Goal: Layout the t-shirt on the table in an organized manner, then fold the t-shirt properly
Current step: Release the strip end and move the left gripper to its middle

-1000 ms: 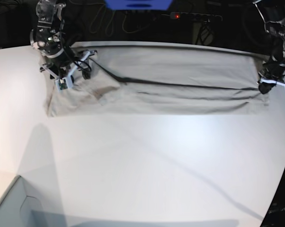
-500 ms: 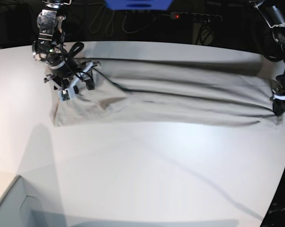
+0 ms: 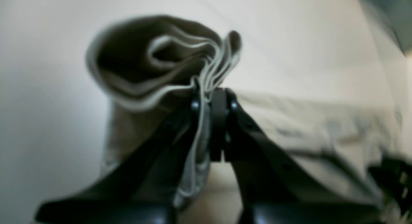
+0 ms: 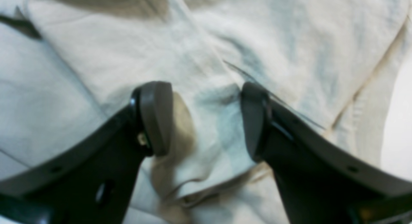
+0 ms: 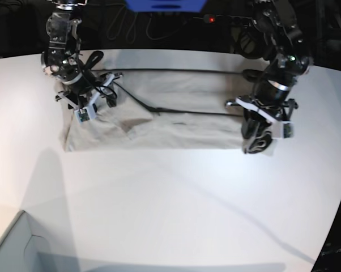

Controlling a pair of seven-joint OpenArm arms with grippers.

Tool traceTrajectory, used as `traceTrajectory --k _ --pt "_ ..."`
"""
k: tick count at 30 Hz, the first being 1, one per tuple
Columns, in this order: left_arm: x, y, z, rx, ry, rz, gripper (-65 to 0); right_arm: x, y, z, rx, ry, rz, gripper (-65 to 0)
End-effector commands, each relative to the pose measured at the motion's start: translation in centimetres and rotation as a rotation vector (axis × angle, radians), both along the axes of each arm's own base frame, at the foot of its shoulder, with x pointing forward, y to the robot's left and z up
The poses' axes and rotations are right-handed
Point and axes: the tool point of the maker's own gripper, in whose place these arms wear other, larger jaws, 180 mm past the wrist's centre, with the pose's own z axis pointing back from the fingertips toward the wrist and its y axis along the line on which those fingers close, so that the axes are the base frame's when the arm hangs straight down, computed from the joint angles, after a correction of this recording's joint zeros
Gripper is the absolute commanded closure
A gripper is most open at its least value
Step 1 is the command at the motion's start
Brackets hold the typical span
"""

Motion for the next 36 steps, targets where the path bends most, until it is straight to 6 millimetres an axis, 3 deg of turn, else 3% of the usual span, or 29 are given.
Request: traceTrajectory --k 1,4,10,15,21,25,30,36 --pt "0.9 -0.7 1.3 0.003 -0.055 -0.018 0.0 -0.2 -0.1 0.0 -0.018 0.016 0.011 -34.2" --pt "0.8 -5.9 -0.6 -0.019 -0.005 -0.156 0.0 0.3 -0.3 0.8 -0.027 -0.009 0.011 -34.3" --pt "0.9 -9.2 -4.4 -0.089 0.050 -0.075 0.0 0.5 -0.4 1.4 -0.035 -0.025 0.012 -34.3" --pt "0.9 -13.1 -4.2 -0.120 0.014 -0.108 0.0 0.2 -0.4 1.1 -0.035 -0.015 0.012 -34.3" --pt "2.7 -13.9 -2.9 -0.109 -0.018 -0.100 0.0 0.2 -0.4 1.1 -0.035 -0.015 0.012 -34.3" --pt "3.2 -14.3 -3.8 -0.106 0.002 -0.111 0.0 0.2 -0.4 1.1 -0.035 -0.015 0.012 -34.3" --pt "2.6 -16.3 -4.7 -0.110 0.030 -0.168 0.0 0.2 -0.4 1.1 -0.035 -0.016 0.014 -34.3" --pt "2.4 -16.6 -4.6 -0.112 0.030 -0.178 0.0 0.4 -0.4 1.3 -0.035 -0.020 0.014 -34.3"
